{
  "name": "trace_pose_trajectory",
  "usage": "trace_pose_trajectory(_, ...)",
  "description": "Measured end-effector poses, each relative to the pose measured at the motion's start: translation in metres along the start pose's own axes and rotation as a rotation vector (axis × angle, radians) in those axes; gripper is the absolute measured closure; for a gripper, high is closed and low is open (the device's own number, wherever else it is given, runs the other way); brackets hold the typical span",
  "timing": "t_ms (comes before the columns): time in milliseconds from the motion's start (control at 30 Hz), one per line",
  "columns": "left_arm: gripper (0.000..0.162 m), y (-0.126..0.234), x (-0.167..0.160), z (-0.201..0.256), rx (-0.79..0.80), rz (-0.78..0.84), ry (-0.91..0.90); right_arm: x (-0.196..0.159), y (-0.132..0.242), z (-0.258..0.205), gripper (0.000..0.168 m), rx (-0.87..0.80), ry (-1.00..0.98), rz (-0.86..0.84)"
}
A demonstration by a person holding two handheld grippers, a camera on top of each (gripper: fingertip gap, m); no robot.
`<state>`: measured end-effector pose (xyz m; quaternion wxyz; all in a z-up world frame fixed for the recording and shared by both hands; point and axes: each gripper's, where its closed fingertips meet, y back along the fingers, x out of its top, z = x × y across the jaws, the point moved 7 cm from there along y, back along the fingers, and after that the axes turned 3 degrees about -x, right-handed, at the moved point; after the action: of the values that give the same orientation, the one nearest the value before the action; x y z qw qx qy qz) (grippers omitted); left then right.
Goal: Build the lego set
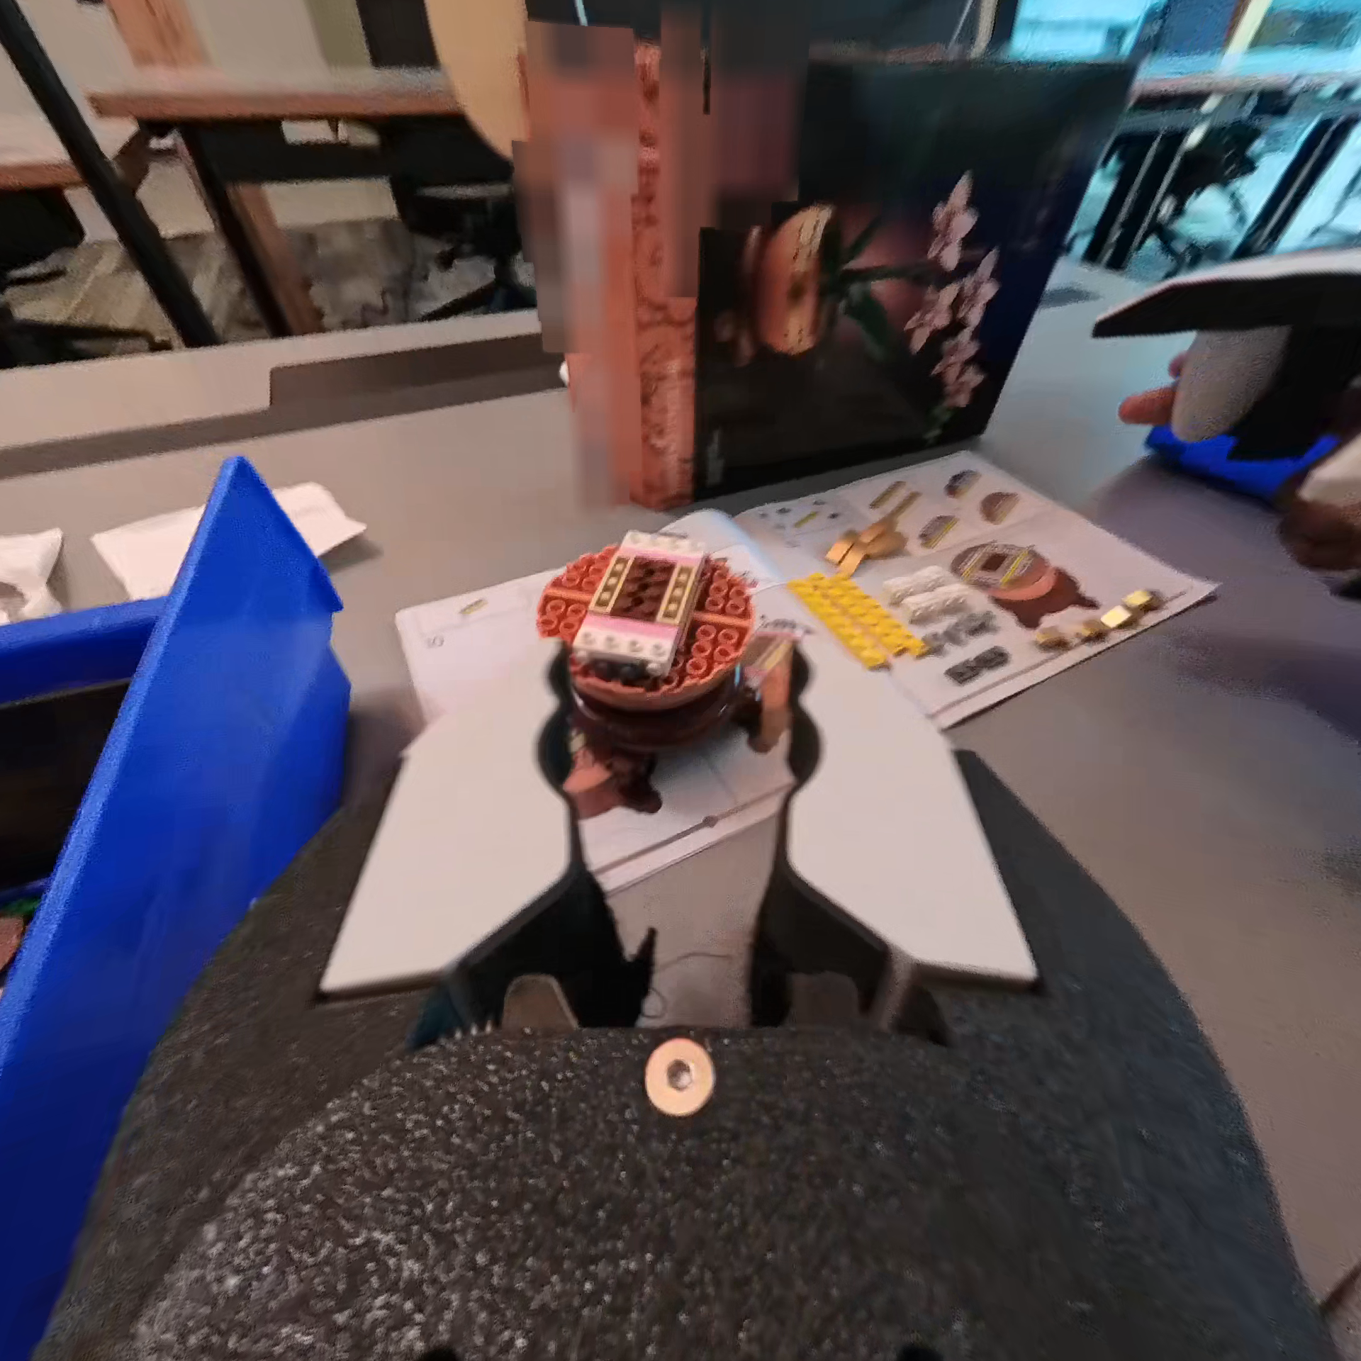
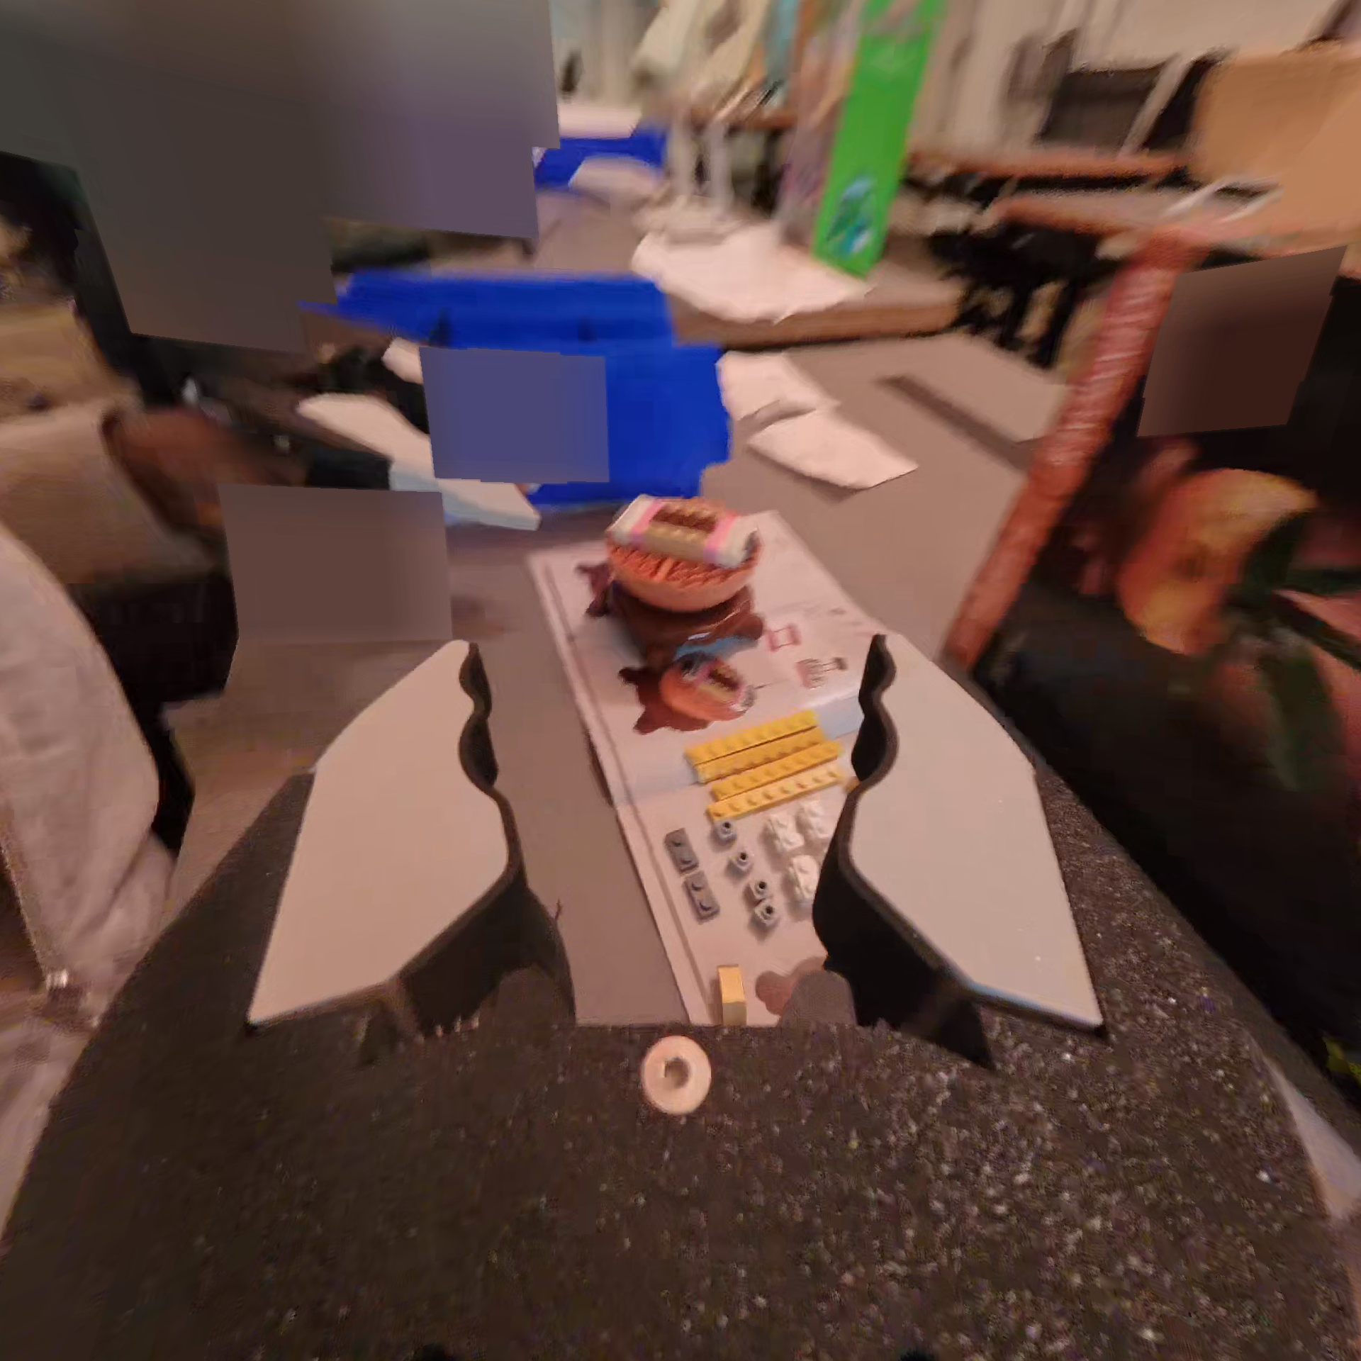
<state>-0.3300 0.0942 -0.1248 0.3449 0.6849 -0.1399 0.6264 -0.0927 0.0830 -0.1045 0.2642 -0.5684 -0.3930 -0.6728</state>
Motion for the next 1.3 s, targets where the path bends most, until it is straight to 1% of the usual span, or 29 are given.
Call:
trace_pose_trajectory(33,0.087,-0.004,-0.005,-0.002,0.001,-0.058,-0.011,-0.001,-0.013,-0.001,0.073,0.059,0.044,-0.071)
trace_pose_trajectory(67,0.073,-0.009,-0.011,-0.003,-0.007,-0.13,-0.024,-0.001,-0.027,-0.001,0.075,0.11,0.09,-0.139)
trace_pose_trajectory(100,0.062,-0.016,-0.018,-0.004,-0.02,-0.202,-0.035,-0.003,-0.041,0.0,0.078,0.172,0.146,-0.208)
trace_pose_trajectory(133,0.058,-0.022,-0.024,-0.004,-0.04,-0.26,-0.046,-0.004,-0.056,0.004,0.082,0.219,0.207,-0.275)
trace_pose_trajectory(167,0.057,-0.029,-0.028,-0.003,-0.059,-0.296,-0.058,-0.004,-0.07,0.009,0.085,0.262,0.263,-0.331)
trace_pose_trajectory(233,0.057,-0.039,-0.032,-0.004,-0.068,-0.322,-0.07,-0.003,-0.099,0.022,0.082,0.334,0.342,-0.417)
trace_pose_trajectory(300,0.059,-0.046,-0.032,-0.006,-0.065,-0.311,-0.064,-0.005,-0.124,0.033,0.079,0.397,0.403,-0.493)
trace_pose_trajectory(400,0.064,-0.054,-0.031,-0.012,-0.051,-0.295,-0.067,-0.015,-0.152,0.04,0.079,0.522,0.431,-0.581)
trace_pose_trajectory(467,0.067,-0.058,-0.032,-0.017,-0.039,-0.295,-0.064,-0.021,-0.165,0.039,0.081,0.581,0.426,-0.598)
trace_pose_trajectory(533,0.07,-0.062,-0.034,-0.019,-0.054,-0.298,-0.048,-0.025,-0.173,0.037,0.091,0.601,0.43,-0.598)
trace_pose_trajectory(567,0.076,-0.062,-0.034,-0.019,-0.063,-0.298,-0.046,-0.025,-0.175,0.036,0.1,0.604,0.43,-0.585)
trace_pose_trajectory(600,0.088,-0.062,-0.033,-0.019,-0.066,-0.291,-0.048,-0.025,-0.176,0.034,0.1,0.601,0.43,-0.57)
trace_pose_trajectory(633,0.09,-0.062,-0.032,-0.021,-0.06,-0.286,-0.055,-0.024,-0.175,0.033,0.101,0.58,0.435,-0.56)
trace_pose_trajectory(700,0.09,-0.059,-0.029,-0.019,-0.077,-0.284,-0.088,-0.02,-0.168,0.028,0.101,0.543,0.427,-0.555)
trace_pose_trajectory(767,0.09,-0.05,-0.019,-0.013,-0.121,-0.277,-0.125,-0.008,-0.151,0.018,0.101,0.483,0.395,-0.557)
trace_pose_trajectory(833,0.09,-0.038,-0.005,0.0,-0.207,-0.267,-0.18,0.003,-0.124,0.002,0.1,0.382,0.344,-0.568)
trace_pose_trajectory(900,0.09,-0.029,0.004,0.018,-0.344,-0.268,-0.22,0.006,-0.09,-0.017,0.1,0.271,0.246,-0.582)
trace_pose_trajectory(967,0.09,-0.027,0.005,0.04,-0.488,-0.273,-0.259,-0.005,-0.057,-0.032,0.1,0.158,0.148,-0.576)
trace_pose_trajectory(1100,0.091,-0.046,-0.012,0.085,-0.7,-0.314,-0.327,-0.044,-0.005,-0.048,0.101,-0.009,-0.012,-0.561)
trace_pose_trajectory(1167,0.091,-0.053,-0.02,0.104,-0.753,-0.357,-0.363,-0.057,0.011,-0.054,0.101,-0.05,-0.04,-0.563)
trace_pose_trajectory(1300,0.091,-0.054,-0.028,0.124,-0.759,-0.388,-0.409,-0.07,0.027,-0.062,0.101,-0.089,-0.032,-0.546)
